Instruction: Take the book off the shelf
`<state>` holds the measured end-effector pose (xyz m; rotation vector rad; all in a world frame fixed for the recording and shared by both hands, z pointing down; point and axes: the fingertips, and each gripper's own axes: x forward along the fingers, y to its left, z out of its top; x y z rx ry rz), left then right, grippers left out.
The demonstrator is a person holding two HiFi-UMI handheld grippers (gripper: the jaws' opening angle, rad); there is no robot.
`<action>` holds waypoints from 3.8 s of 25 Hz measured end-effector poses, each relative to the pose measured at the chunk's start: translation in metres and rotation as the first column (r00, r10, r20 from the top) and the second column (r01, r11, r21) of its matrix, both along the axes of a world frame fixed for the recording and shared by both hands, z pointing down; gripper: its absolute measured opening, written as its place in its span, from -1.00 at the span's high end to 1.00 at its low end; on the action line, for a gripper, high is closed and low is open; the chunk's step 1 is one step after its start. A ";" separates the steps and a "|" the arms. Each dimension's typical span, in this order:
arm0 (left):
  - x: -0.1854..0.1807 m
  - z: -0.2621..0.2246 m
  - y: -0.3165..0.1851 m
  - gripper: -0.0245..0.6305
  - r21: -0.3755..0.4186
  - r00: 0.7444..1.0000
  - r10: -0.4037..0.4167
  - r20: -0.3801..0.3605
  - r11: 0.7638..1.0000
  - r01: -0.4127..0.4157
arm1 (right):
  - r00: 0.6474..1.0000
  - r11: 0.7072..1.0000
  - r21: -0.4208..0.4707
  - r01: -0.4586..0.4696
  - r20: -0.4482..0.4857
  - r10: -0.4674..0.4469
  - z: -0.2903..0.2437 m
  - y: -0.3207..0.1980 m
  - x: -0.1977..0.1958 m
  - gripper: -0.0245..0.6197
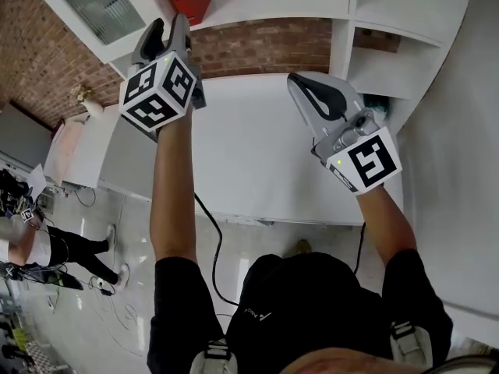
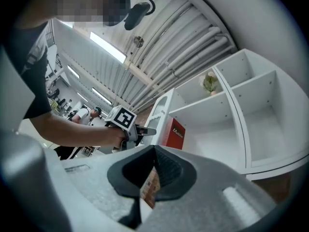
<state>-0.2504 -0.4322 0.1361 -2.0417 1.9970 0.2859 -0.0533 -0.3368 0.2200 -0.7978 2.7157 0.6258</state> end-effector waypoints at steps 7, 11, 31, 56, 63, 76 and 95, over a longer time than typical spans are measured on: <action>-0.016 0.000 -0.065 0.25 -0.069 0.998 -0.059 0.000 0.996 0.058 | 1.000 1.000 0.019 0.012 -0.010 -0.012 0.008 -0.025 -0.008 0.92; -0.023 0.008 -0.091 0.18 -0.107 0.996 -0.084 0.003 0.991 0.084 | 1.000 1.000 0.020 0.012 0.005 -0.012 0.009 -0.032 -0.010 0.92; -0.032 0.025 -0.157 0.31 -0.264 0.986 -0.156 0.059 0.950 0.166 | 0.998 0.999 0.021 -0.044 0.040 0.043 0.020 -0.039 0.008 0.92; -0.014 -0.005 -0.038 0.44 -0.047 0.991 0.114 -0.064 0.992 -0.117 | 0.991 0.992 0.062 -0.109 0.084 0.104 -0.010 -0.008 -0.003 0.92; -0.005 0.009 0.043 0.44 0.060 0.967 0.243 -0.081 0.969 -0.239 | 0.987 0.992 0.055 -0.110 0.123 0.103 -0.012 0.010 -0.001 0.92; 0.018 0.076 0.149 0.44 0.127 0.949 0.302 -0.092 0.949 -0.289 | 0.981 0.991 0.023 -0.134 0.147 0.130 0.026 0.030 0.003 0.92; 0.028 0.099 0.166 0.44 0.139 0.946 0.306 -0.107 0.947 -0.290 | 0.981 0.988 -0.006 -0.153 0.115 0.153 0.043 0.034 0.012 0.92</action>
